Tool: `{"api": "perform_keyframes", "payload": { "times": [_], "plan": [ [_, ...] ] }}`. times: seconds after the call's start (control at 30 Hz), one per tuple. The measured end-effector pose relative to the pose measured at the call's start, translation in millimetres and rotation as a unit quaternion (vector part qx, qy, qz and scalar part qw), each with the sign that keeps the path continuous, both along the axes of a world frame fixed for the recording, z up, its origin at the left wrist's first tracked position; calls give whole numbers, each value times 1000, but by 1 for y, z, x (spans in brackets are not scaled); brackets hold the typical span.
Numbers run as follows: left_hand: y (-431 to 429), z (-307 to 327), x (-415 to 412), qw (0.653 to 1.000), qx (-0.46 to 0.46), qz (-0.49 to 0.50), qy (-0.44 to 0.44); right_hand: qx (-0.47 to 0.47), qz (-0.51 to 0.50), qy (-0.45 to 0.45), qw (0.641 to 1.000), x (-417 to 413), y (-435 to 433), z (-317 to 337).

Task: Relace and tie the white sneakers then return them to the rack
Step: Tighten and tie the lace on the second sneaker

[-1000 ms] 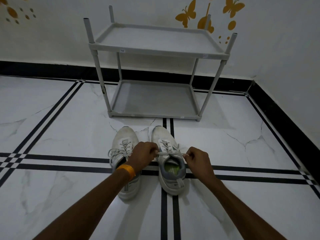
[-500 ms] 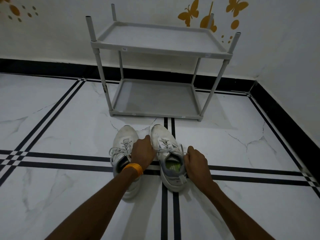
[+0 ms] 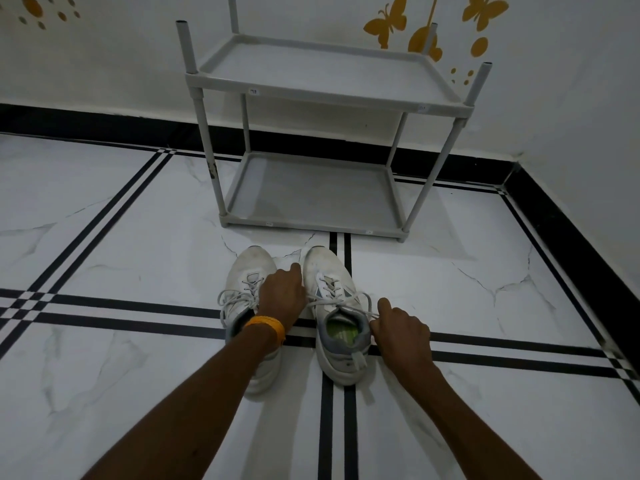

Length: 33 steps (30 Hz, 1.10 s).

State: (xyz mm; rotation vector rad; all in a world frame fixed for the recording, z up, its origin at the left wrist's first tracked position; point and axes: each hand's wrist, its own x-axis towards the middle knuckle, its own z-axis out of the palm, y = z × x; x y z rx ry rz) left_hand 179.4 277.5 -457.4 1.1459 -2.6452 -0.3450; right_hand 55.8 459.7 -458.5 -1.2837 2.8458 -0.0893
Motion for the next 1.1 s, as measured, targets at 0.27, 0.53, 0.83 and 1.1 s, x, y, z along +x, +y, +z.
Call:
{"api": "perform_keyframes", "payload": {
  "times": [0.27, 0.53, 0.83, 1.1],
  "plan": [
    [1, -1, 2, 998, 54, 6, -11, 2, -15, -79, 997, -4, 2, 0],
    [16, 9, 5, 974, 98, -180, 94, -88, 85, -84, 989, 9, -15, 34],
    [7, 14, 9, 994, 24, -78, -77, -6, 106, -35, 994, -3, -11, 30],
    [17, 7, -4, 981, 147, -114, 62, -243, -59, -446, 859, -2, -11, 1]
  ]
}}
